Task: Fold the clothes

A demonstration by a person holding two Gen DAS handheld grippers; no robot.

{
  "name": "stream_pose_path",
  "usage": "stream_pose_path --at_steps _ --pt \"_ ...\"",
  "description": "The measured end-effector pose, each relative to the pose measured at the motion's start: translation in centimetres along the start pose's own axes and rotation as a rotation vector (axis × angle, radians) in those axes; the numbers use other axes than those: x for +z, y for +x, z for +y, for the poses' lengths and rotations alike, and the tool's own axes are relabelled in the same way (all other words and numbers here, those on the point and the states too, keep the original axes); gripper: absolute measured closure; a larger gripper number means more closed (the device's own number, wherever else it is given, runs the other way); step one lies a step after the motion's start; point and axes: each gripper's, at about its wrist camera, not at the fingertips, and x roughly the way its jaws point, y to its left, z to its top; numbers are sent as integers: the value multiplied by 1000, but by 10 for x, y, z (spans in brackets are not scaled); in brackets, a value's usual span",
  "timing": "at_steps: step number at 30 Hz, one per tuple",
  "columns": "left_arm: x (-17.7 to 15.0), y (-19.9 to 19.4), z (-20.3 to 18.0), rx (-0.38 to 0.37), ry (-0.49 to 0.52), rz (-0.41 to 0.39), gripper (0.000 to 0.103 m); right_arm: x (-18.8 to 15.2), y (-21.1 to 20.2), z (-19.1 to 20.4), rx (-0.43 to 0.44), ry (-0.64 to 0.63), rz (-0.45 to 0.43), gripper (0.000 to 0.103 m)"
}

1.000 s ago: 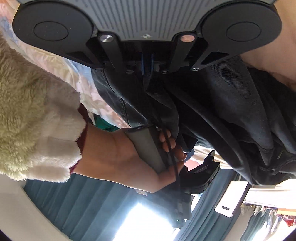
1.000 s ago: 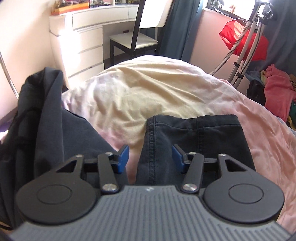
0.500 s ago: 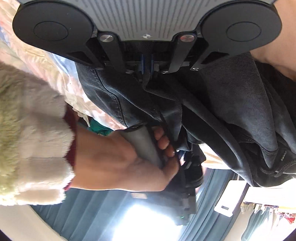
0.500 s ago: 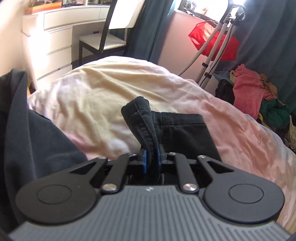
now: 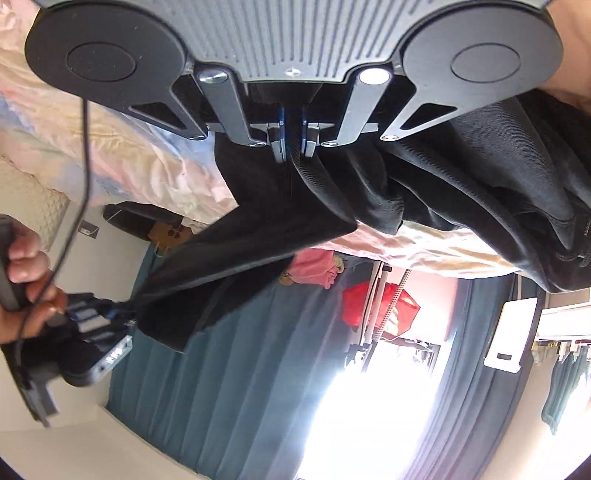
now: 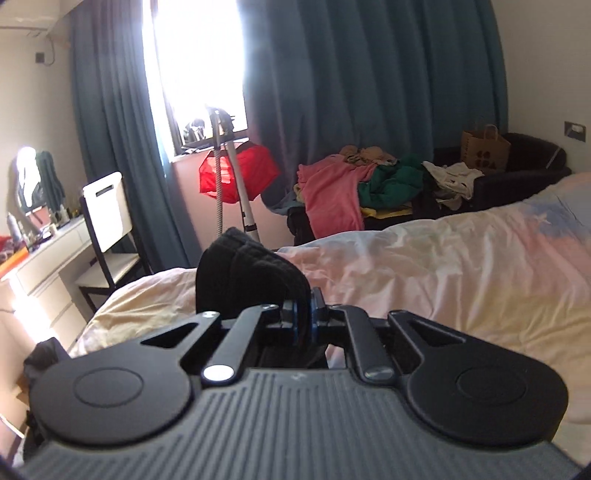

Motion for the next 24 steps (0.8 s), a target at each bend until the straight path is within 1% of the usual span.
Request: stream_pose_path --at_steps 1,4,6,8,11,13,14,15,17,19,20,21,22,24 --pt "-1 -3 -3 -2 11 -1 96 2 -17 -24 -10 55 -16 94" --pt "-4 -2 -19 6 68 4 96 -35 -37 -98 -92 269 -5 93" --pt "-6 0 -24 16 88 16 95 -69 -43 -147 -152 438 30 93" --pt "-8 -1 -26 15 85 39 89 -104 -41 -186 -195 553 96 93" --pt "-13 -8 -23 4 91 64 89 -154 -28 -216 -208 628 209 93" --pt "-17 -11 -28 -4 110 66 89 -174 -21 -221 -148 621 281 93" --pt "-19 -12 -31 -5 122 69 89 -176 -18 -220 -120 595 289 92" --pt "-21 -14 -35 -7 134 72 89 -178 -16 -220 -101 561 293 91" --pt "-20 -5 -33 -7 144 77 89 -177 -17 -217 -77 494 279 90" --pt "-20 -5 -34 -4 136 90 89 -175 -14 -214 -77 399 257 89" --pt "-21 -5 -33 -1 129 97 89 -174 -11 -209 -83 335 259 86" --pt "-21 -5 -33 2 121 104 89 -172 -9 -204 -89 271 261 78" --pt "-21 -3 -31 4 114 108 89 -173 -8 -196 -94 193 270 73" --pt "-20 1 -28 7 100 116 89 -175 -5 -178 -102 27 285 60"
